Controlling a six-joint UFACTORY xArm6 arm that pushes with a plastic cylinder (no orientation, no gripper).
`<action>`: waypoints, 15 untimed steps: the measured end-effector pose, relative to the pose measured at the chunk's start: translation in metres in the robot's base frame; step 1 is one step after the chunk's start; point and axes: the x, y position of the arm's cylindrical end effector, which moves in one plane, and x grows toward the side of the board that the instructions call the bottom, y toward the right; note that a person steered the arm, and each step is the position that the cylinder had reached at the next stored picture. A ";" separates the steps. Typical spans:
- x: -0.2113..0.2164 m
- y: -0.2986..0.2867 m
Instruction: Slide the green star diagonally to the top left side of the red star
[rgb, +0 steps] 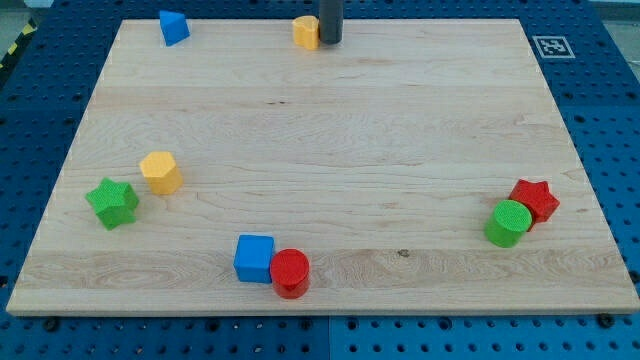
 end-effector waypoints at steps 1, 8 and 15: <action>0.000 0.003; 0.112 0.118; 0.169 -0.117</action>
